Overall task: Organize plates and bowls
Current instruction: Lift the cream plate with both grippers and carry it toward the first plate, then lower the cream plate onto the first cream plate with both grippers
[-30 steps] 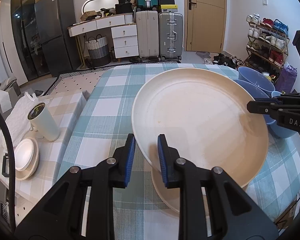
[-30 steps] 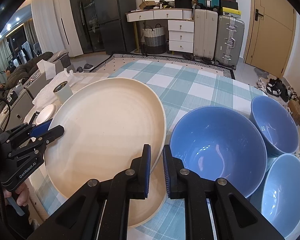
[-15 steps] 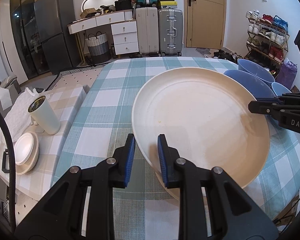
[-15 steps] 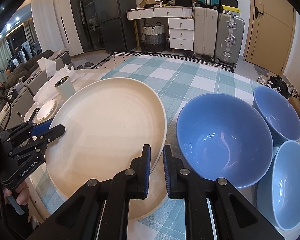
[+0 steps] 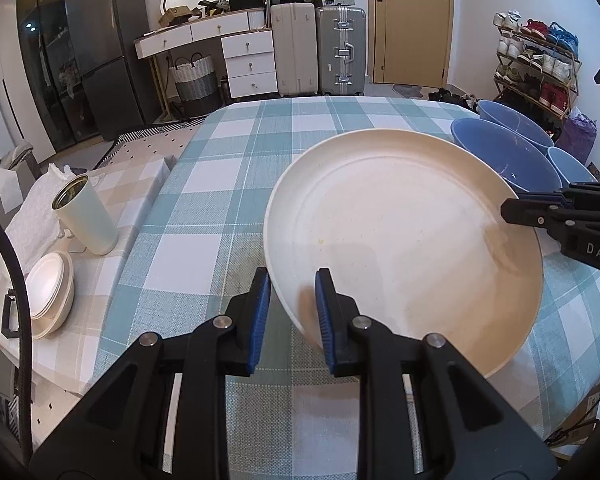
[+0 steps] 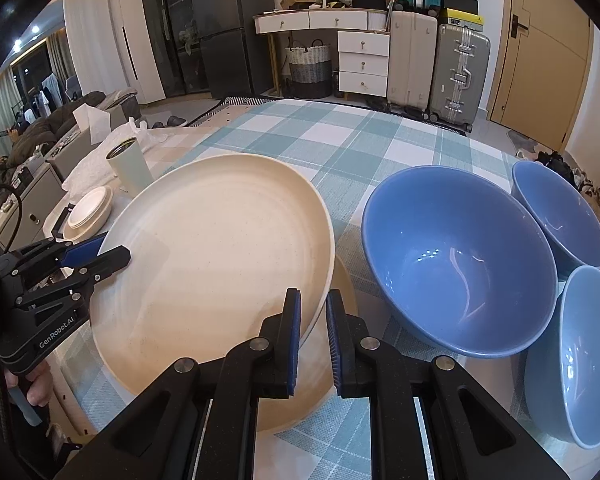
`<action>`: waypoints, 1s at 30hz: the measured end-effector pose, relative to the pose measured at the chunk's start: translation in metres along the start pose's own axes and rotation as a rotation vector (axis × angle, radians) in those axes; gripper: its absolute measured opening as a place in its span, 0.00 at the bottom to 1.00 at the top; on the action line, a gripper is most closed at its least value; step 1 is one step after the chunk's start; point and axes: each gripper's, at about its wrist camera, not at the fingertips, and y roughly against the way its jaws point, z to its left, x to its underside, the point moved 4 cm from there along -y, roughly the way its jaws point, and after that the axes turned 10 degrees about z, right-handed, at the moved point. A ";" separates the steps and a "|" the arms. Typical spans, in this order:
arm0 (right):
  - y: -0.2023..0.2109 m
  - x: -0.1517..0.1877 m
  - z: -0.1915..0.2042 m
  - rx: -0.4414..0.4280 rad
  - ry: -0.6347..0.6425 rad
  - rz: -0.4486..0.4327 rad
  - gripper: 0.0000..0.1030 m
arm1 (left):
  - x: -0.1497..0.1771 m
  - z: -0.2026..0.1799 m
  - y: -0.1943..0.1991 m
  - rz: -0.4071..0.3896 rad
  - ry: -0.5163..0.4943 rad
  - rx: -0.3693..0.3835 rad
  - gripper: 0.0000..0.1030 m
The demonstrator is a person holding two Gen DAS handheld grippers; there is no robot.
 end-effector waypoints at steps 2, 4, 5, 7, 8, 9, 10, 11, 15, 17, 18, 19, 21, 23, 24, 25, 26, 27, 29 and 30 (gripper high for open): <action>-0.002 0.002 0.000 0.013 0.003 0.002 0.13 | 0.001 -0.002 -0.002 -0.004 -0.012 -0.008 0.19; -0.004 0.002 -0.001 0.017 -0.001 0.004 0.13 | 0.002 -0.004 -0.003 -0.004 -0.017 -0.014 0.19; -0.005 0.003 -0.001 0.017 -0.004 0.005 0.13 | 0.001 -0.004 -0.005 -0.002 -0.018 -0.011 0.19; -0.007 0.004 -0.002 0.020 -0.010 0.016 0.13 | 0.002 -0.005 -0.006 0.003 -0.014 -0.003 0.19; -0.008 0.004 -0.002 0.024 -0.009 0.019 0.13 | 0.002 -0.005 -0.008 0.006 -0.014 -0.004 0.19; -0.009 0.004 -0.001 0.027 -0.007 0.020 0.13 | 0.002 -0.006 -0.010 0.006 -0.015 -0.007 0.19; -0.010 0.005 -0.001 0.029 -0.006 0.022 0.13 | 0.003 -0.005 -0.010 0.007 -0.015 -0.004 0.19; -0.011 0.005 -0.001 0.031 -0.006 0.025 0.13 | 0.003 -0.005 -0.012 0.010 -0.014 -0.002 0.19; -0.014 0.008 -0.003 0.037 -0.013 0.031 0.13 | 0.005 -0.006 -0.020 0.018 -0.024 0.002 0.19; -0.016 0.008 -0.004 0.042 -0.018 0.032 0.13 | 0.005 -0.007 -0.024 0.020 -0.031 0.000 0.19; -0.016 0.009 -0.004 0.042 -0.020 0.034 0.13 | 0.005 -0.008 -0.026 0.023 -0.034 0.000 0.19; -0.017 0.010 -0.005 0.044 -0.023 0.035 0.13 | 0.005 -0.008 -0.028 0.026 -0.037 -0.001 0.19; -0.019 0.012 -0.006 0.050 -0.022 0.037 0.13 | 0.006 -0.011 -0.031 0.029 -0.046 -0.006 0.19; -0.021 0.014 -0.007 0.057 -0.022 0.038 0.13 | 0.006 -0.013 -0.034 0.029 -0.054 -0.012 0.19; -0.022 0.014 -0.008 0.059 -0.021 0.040 0.13 | 0.006 -0.014 -0.036 0.030 -0.057 -0.013 0.19; -0.023 0.015 -0.009 0.059 -0.024 0.043 0.13 | 0.007 -0.015 -0.036 0.031 -0.061 -0.014 0.19; -0.023 0.016 -0.010 0.058 -0.027 0.045 0.13 | 0.008 -0.016 -0.038 0.033 -0.066 -0.015 0.19; -0.024 0.017 -0.010 0.060 -0.027 0.047 0.13 | 0.009 -0.017 -0.039 0.035 -0.070 -0.015 0.19; -0.025 0.019 -0.011 0.064 -0.030 0.050 0.13 | 0.010 -0.019 -0.041 0.038 -0.077 -0.018 0.19; -0.026 0.019 -0.012 0.065 -0.029 0.052 0.13 | 0.010 -0.020 -0.042 0.037 -0.082 -0.022 0.19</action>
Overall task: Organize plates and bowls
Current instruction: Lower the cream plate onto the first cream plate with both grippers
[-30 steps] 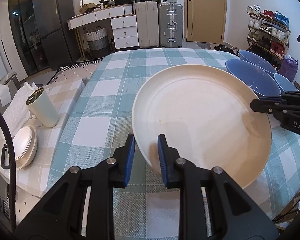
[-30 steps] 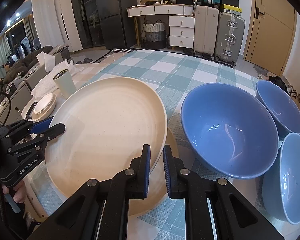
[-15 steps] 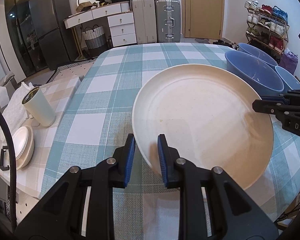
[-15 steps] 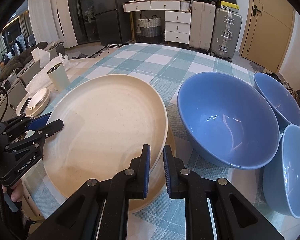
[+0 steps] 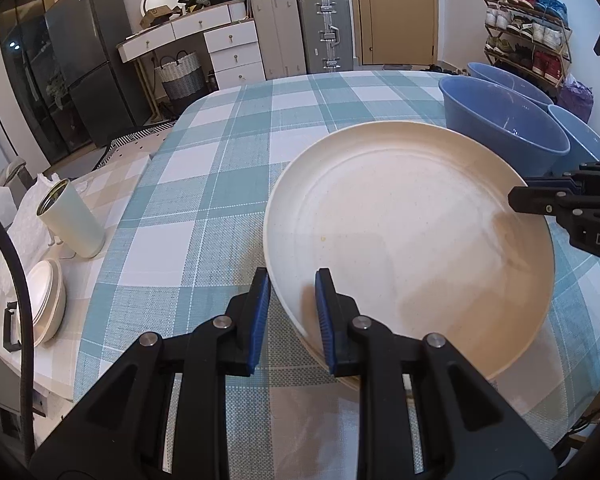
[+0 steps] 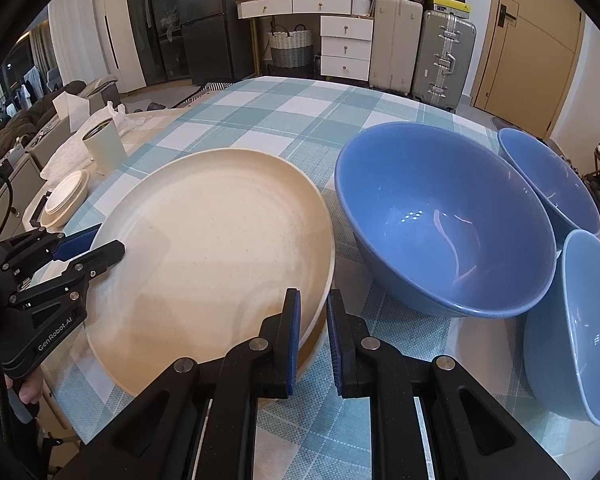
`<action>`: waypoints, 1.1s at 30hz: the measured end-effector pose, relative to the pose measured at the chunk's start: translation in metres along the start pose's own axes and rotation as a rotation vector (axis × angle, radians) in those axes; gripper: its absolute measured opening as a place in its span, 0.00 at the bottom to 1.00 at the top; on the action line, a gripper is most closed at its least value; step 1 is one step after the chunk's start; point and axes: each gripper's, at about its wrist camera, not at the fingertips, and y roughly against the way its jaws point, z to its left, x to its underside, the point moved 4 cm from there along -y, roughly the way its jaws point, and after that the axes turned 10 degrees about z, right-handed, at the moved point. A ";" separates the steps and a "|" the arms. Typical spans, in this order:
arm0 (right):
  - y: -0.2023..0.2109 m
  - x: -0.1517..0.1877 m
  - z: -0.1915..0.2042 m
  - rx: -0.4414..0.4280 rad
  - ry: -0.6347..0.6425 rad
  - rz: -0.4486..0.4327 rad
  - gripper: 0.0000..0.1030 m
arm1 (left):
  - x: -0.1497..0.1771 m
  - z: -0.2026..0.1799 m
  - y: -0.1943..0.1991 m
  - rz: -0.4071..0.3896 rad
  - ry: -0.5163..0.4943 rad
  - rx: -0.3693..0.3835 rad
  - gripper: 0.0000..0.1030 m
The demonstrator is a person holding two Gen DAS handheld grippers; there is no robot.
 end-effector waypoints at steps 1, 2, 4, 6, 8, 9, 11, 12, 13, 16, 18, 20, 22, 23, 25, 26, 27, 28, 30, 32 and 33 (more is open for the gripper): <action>0.000 0.001 -0.001 0.003 0.001 0.001 0.13 | 0.001 -0.002 0.001 -0.001 -0.006 -0.003 0.19; 0.000 0.002 -0.001 0.006 0.002 0.001 0.13 | 0.001 -0.003 -0.001 0.001 -0.011 -0.007 0.19; -0.001 0.003 -0.001 0.011 0.003 0.001 0.13 | 0.002 -0.005 -0.002 0.003 -0.016 -0.014 0.19; -0.002 0.004 -0.001 0.011 0.003 0.003 0.13 | 0.003 -0.007 -0.003 0.006 -0.020 -0.020 0.19; -0.003 0.005 -0.001 0.014 0.005 0.004 0.13 | 0.003 -0.008 -0.004 0.009 -0.023 -0.023 0.19; -0.003 0.006 -0.001 0.016 0.007 0.005 0.13 | 0.003 -0.008 -0.005 0.008 -0.024 -0.024 0.19; -0.005 0.007 -0.001 0.020 0.007 0.006 0.13 | 0.004 -0.008 -0.005 0.008 -0.026 -0.026 0.19; -0.006 0.007 0.000 0.027 0.012 0.008 0.13 | 0.004 -0.009 -0.006 0.009 -0.029 -0.029 0.19; -0.006 0.008 0.000 0.031 0.016 0.009 0.13 | 0.005 -0.009 -0.007 0.010 -0.032 -0.032 0.19; -0.009 0.009 0.004 0.048 0.028 0.013 0.13 | 0.006 -0.009 -0.008 0.014 -0.039 -0.041 0.19; -0.010 0.009 0.005 0.054 0.033 0.016 0.13 | 0.006 -0.009 -0.009 0.015 -0.043 -0.046 0.19; -0.011 0.009 0.005 0.060 0.037 0.017 0.13 | 0.007 -0.011 -0.010 0.017 -0.050 -0.051 0.19; -0.012 0.009 0.005 0.058 0.036 0.020 0.13 | 0.007 -0.011 -0.010 0.019 -0.053 -0.055 0.19; -0.012 0.009 0.006 0.059 0.036 0.021 0.13 | 0.007 -0.011 -0.010 0.020 -0.055 -0.055 0.19; -0.013 0.009 0.006 0.062 0.039 0.025 0.13 | 0.008 -0.012 -0.011 0.021 -0.061 -0.062 0.19; -0.013 0.009 0.006 0.064 0.041 0.026 0.14 | 0.008 -0.012 -0.011 0.021 -0.064 -0.065 0.19; -0.013 0.009 0.007 0.067 0.043 0.026 0.14 | 0.008 -0.012 -0.011 0.021 -0.061 -0.063 0.19; -0.014 0.009 0.007 0.069 0.044 0.027 0.14 | 0.008 -0.013 -0.011 0.021 -0.061 -0.062 0.19; -0.015 0.010 0.007 0.071 0.045 0.030 0.14 | 0.007 -0.013 -0.012 0.021 -0.066 -0.066 0.19; -0.016 0.010 0.008 0.075 0.049 0.031 0.14 | 0.008 -0.013 -0.013 0.022 -0.069 -0.069 0.19; -0.016 0.010 0.008 0.077 0.050 0.031 0.14 | 0.008 -0.013 -0.012 0.021 -0.066 -0.068 0.19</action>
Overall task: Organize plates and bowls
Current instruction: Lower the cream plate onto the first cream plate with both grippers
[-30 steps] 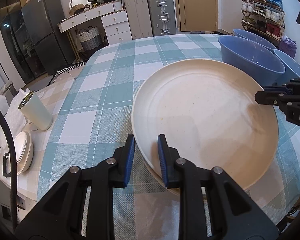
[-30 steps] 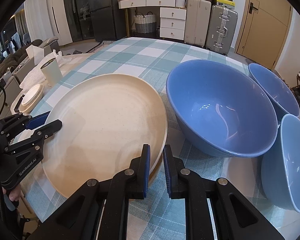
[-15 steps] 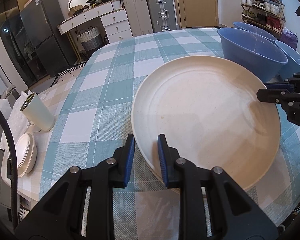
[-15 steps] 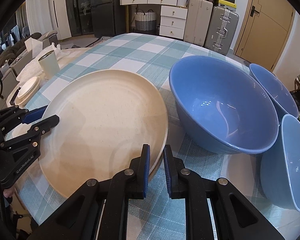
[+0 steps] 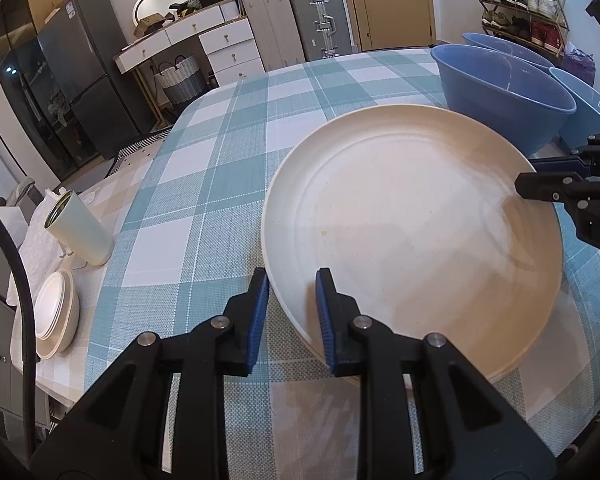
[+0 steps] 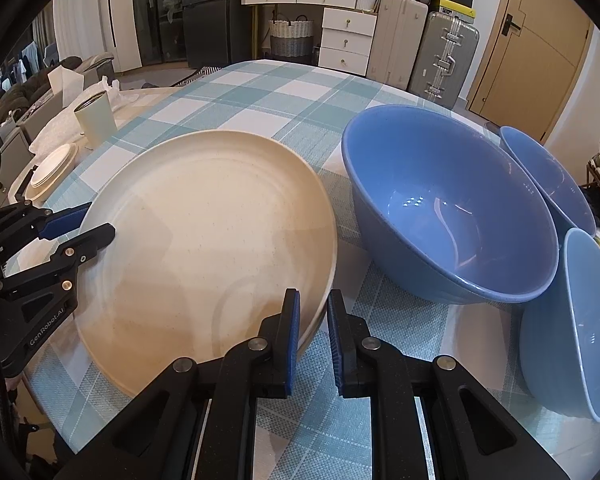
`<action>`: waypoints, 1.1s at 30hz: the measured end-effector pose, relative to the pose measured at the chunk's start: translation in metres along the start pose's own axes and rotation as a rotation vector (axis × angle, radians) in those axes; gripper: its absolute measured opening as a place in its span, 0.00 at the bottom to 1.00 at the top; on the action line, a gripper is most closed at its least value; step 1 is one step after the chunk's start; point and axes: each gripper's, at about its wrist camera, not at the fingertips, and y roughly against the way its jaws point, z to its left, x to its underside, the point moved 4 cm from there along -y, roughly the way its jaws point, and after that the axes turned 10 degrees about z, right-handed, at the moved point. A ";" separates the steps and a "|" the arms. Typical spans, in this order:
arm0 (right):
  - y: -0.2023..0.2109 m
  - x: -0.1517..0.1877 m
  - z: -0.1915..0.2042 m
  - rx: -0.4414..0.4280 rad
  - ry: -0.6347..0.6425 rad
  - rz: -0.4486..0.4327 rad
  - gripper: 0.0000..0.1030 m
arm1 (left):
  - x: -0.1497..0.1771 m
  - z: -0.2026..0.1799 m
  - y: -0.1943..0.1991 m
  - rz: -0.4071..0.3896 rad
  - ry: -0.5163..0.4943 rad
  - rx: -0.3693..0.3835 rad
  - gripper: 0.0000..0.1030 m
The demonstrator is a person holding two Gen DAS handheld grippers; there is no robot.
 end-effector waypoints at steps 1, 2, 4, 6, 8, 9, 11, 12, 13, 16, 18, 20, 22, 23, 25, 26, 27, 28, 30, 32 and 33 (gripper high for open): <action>-0.001 0.000 0.000 0.001 0.000 0.001 0.14 | 0.000 0.000 0.000 0.001 -0.001 -0.002 0.19; -0.001 0.000 0.001 0.003 0.001 0.001 0.14 | 0.000 0.000 -0.001 0.001 -0.005 -0.005 0.20; -0.002 0.000 0.002 0.007 0.004 0.004 0.14 | 0.001 -0.002 -0.001 0.002 -0.016 -0.012 0.21; -0.002 0.000 0.002 0.011 0.007 0.004 0.15 | 0.002 -0.002 -0.001 0.003 -0.023 -0.016 0.22; -0.003 0.000 0.002 0.009 0.008 0.006 0.15 | 0.002 -0.002 -0.002 0.004 -0.025 -0.016 0.23; -0.003 0.000 0.002 0.010 0.009 0.008 0.15 | 0.001 -0.002 -0.003 0.005 -0.029 -0.015 0.25; -0.004 0.000 0.003 0.015 0.012 0.009 0.15 | 0.001 -0.002 -0.004 0.006 -0.036 -0.017 0.25; -0.004 0.000 0.003 0.020 0.015 0.008 0.15 | 0.001 -0.002 -0.003 0.007 -0.036 -0.016 0.26; -0.004 0.000 0.003 0.023 0.016 0.007 0.15 | 0.002 -0.003 -0.003 0.008 -0.034 -0.012 0.27; -0.004 0.001 0.003 0.019 0.014 0.007 0.15 | 0.001 -0.001 -0.003 0.012 -0.027 0.000 0.28; -0.003 0.001 0.003 0.013 0.011 0.008 0.15 | 0.002 0.000 -0.003 0.014 -0.024 0.008 0.29; -0.002 0.001 0.003 0.012 0.010 0.009 0.15 | 0.002 -0.001 -0.002 0.014 -0.024 0.010 0.29; -0.002 0.002 0.003 0.014 0.013 0.012 0.15 | 0.001 -0.001 -0.003 0.014 -0.025 0.010 0.29; -0.002 0.002 0.003 0.013 0.014 0.016 0.15 | 0.001 -0.001 -0.003 0.014 -0.023 0.013 0.29; -0.002 0.002 0.002 0.008 0.011 0.016 0.15 | 0.001 0.000 -0.003 0.015 -0.014 0.026 0.29; -0.002 0.002 0.002 0.006 0.011 0.016 0.15 | 0.001 0.001 -0.003 0.016 -0.010 0.034 0.30; -0.001 0.002 0.001 0.004 0.010 0.015 0.15 | 0.001 0.001 -0.003 0.018 -0.008 0.042 0.31; -0.001 0.002 0.000 0.002 0.007 0.012 0.15 | 0.001 0.001 -0.002 0.019 -0.006 0.050 0.33; 0.002 0.003 0.000 0.000 0.003 0.004 0.16 | 0.001 0.002 -0.001 0.022 0.003 0.082 0.38; 0.005 0.003 -0.001 -0.008 -0.002 -0.006 0.18 | 0.000 0.003 0.001 0.021 0.017 0.122 0.46; 0.007 0.003 -0.002 -0.016 -0.005 -0.011 0.19 | 0.000 0.003 0.003 0.016 0.023 0.137 0.53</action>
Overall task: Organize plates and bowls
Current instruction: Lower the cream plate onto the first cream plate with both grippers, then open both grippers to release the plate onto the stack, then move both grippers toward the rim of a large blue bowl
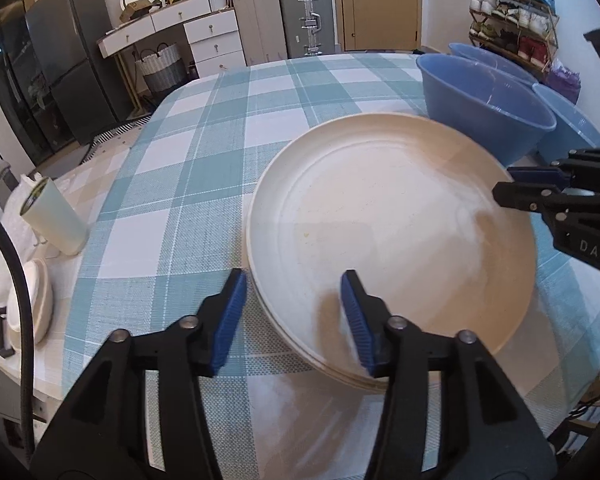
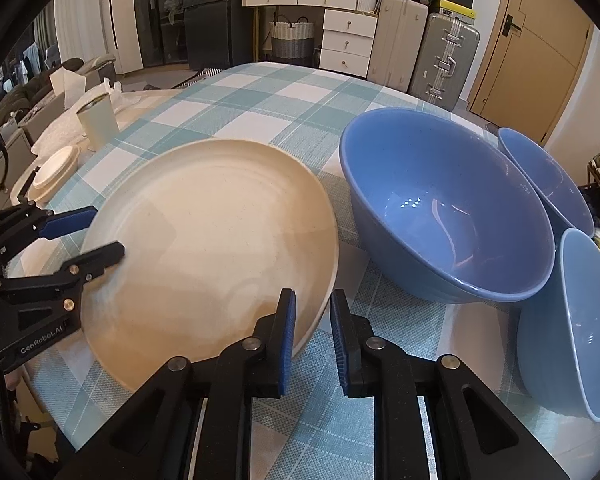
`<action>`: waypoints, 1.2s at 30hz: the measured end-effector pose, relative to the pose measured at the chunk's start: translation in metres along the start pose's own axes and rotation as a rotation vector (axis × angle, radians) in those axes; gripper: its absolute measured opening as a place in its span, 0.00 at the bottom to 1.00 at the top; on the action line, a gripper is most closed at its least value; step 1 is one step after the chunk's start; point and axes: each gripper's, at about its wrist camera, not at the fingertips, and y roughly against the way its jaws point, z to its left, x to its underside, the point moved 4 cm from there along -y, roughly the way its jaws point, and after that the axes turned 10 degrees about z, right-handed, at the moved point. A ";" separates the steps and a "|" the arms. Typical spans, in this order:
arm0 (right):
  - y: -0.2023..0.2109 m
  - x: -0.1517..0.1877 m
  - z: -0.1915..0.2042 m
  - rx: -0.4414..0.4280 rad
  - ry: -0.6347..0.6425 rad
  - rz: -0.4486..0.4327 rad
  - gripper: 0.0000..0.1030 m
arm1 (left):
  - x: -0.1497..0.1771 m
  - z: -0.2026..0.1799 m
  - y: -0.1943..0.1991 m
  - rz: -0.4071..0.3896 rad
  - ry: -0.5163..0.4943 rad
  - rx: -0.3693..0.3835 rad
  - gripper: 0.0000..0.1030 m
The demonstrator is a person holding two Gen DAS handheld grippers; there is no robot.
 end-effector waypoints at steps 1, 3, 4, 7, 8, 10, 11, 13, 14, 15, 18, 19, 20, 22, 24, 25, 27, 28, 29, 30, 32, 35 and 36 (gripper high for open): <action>0.002 0.001 -0.001 -0.006 0.000 -0.002 0.20 | 0.000 0.000 0.003 -0.008 0.003 0.011 0.56; 0.005 0.001 -0.001 -0.012 -0.004 -0.009 0.20 | -0.001 0.000 0.009 -0.027 0.003 0.021 0.62; 0.007 0.000 -0.001 -0.015 -0.002 -0.014 0.21 | -0.002 -0.001 0.012 -0.034 0.003 0.022 0.63; 0.013 -0.001 0.001 -0.034 0.003 -0.025 0.26 | -0.003 0.001 0.021 -0.059 0.006 0.032 0.71; 0.016 -0.001 0.002 -0.046 0.002 -0.028 0.31 | -0.004 0.001 0.023 -0.065 0.008 0.035 0.71; 0.021 -0.001 0.004 -0.056 0.002 -0.042 0.41 | -0.005 0.003 0.027 -0.069 0.015 0.042 0.72; 0.023 -0.001 0.004 -0.059 0.001 -0.049 0.49 | -0.005 0.004 0.028 -0.070 0.021 0.042 0.73; 0.029 -0.001 0.004 -0.063 -0.007 -0.066 0.56 | -0.006 0.008 0.031 -0.076 0.039 0.048 0.76; 0.031 -0.001 0.004 -0.068 -0.009 -0.074 0.61 | -0.007 0.010 0.032 -0.075 0.049 0.054 0.77; 0.034 -0.001 0.005 -0.072 -0.010 -0.081 0.68 | -0.007 0.011 0.032 -0.075 0.057 0.062 0.79; 0.043 -0.001 0.005 -0.087 -0.013 -0.108 0.80 | -0.009 0.016 0.037 -0.084 0.083 0.077 0.90; 0.047 -0.001 0.004 -0.090 -0.014 -0.117 0.81 | -0.009 0.017 0.038 -0.090 0.087 0.078 0.96; 0.049 -0.001 0.004 -0.091 -0.017 -0.126 0.83 | -0.010 0.017 0.041 -0.104 0.093 0.080 0.98; 0.054 -0.003 0.001 -0.084 -0.027 -0.139 0.89 | -0.012 0.017 0.045 -0.113 0.094 0.079 0.98; 0.058 -0.003 -0.003 -0.080 -0.036 -0.151 0.93 | -0.015 0.016 0.049 -0.120 0.089 0.076 0.98; 0.060 -0.004 -0.005 -0.081 -0.041 -0.157 0.95 | -0.016 0.015 0.051 -0.124 0.087 0.073 0.98; 0.064 -0.004 -0.009 -0.086 -0.047 -0.163 0.98 | -0.019 0.013 0.056 -0.132 0.082 0.077 0.98; 0.067 -0.004 -0.012 -0.087 -0.052 -0.170 0.98 | -0.020 0.012 0.059 -0.137 0.078 0.081 0.98; 0.070 -0.004 -0.014 -0.084 -0.058 -0.176 0.98 | -0.022 0.010 0.061 -0.142 0.075 0.082 0.98; 0.073 -0.004 -0.016 -0.080 -0.063 -0.181 0.99 | -0.023 0.009 0.063 -0.147 0.071 0.083 0.98; 0.079 -0.004 -0.021 -0.082 -0.066 -0.189 0.99 | -0.027 0.006 0.067 -0.156 0.064 0.085 0.98; 0.089 -0.004 -0.028 -0.081 -0.073 -0.205 0.99 | -0.034 -0.001 0.074 -0.170 0.053 0.089 0.98; 0.094 -0.004 -0.031 -0.079 -0.076 -0.213 0.99 | -0.037 -0.003 0.076 -0.174 0.050 0.091 0.98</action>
